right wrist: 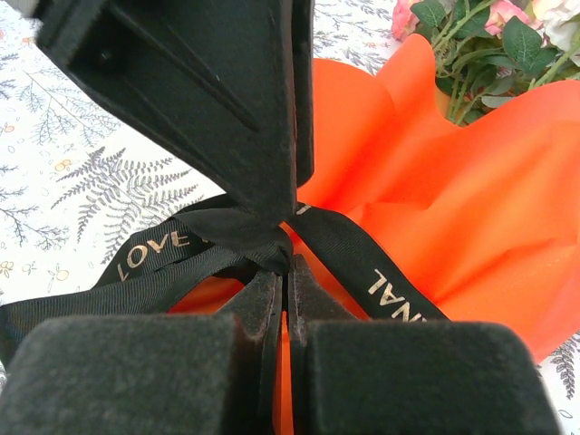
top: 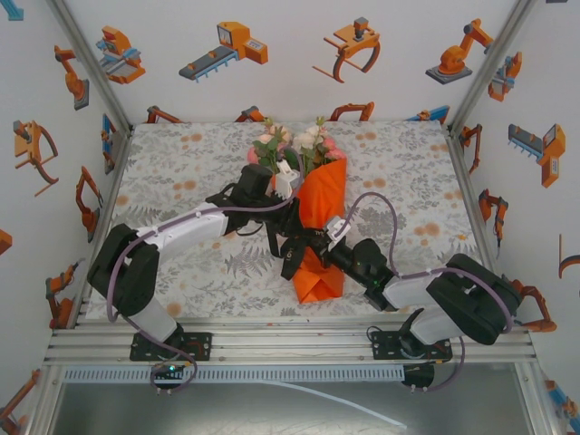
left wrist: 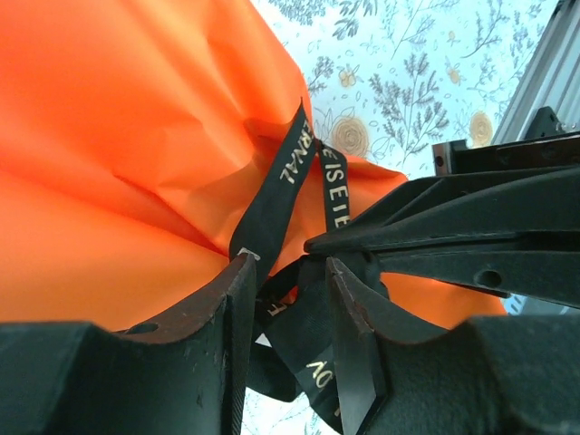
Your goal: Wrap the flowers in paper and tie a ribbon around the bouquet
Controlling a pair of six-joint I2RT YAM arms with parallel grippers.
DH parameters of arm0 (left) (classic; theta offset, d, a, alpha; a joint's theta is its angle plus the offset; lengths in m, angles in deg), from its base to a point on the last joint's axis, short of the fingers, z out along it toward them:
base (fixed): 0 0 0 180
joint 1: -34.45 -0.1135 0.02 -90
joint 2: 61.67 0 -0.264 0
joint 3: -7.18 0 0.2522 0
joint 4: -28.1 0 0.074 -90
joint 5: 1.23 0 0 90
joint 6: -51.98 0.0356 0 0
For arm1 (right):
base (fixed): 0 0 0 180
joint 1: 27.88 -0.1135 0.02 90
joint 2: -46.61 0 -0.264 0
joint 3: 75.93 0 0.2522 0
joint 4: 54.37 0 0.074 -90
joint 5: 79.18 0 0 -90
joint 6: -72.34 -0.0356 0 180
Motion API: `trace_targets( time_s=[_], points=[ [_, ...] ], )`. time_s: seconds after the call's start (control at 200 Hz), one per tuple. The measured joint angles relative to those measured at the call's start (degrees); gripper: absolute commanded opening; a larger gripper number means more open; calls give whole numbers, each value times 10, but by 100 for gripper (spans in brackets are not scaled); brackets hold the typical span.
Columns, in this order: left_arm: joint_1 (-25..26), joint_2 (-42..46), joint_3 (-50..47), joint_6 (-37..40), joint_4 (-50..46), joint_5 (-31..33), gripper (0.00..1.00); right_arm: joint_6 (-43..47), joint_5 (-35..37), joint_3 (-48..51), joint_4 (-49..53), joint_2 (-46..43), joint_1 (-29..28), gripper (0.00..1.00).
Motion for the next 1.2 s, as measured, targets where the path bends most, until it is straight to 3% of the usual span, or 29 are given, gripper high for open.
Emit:
trace_targets(
  time_s=[0.496, 0.676, 1.041, 1.201],
  points=[
    [0, -12, -23, -7, 18, -85, 44, 0, 0, 0, -2, 0, 0, 0],
    [0, -24, -23, -12, 18, -90, 29, 0, 0, 0, -2, 0, 0, 0],
    [-7, -24, -23, -15, 13, -81, 20, 2, -9, 4, -2, 0, 1, 0],
    [-14, -21, -23, -15, 13, -78, 8, 2, -18, 19, -4, 0, 1, 0]
  ],
)
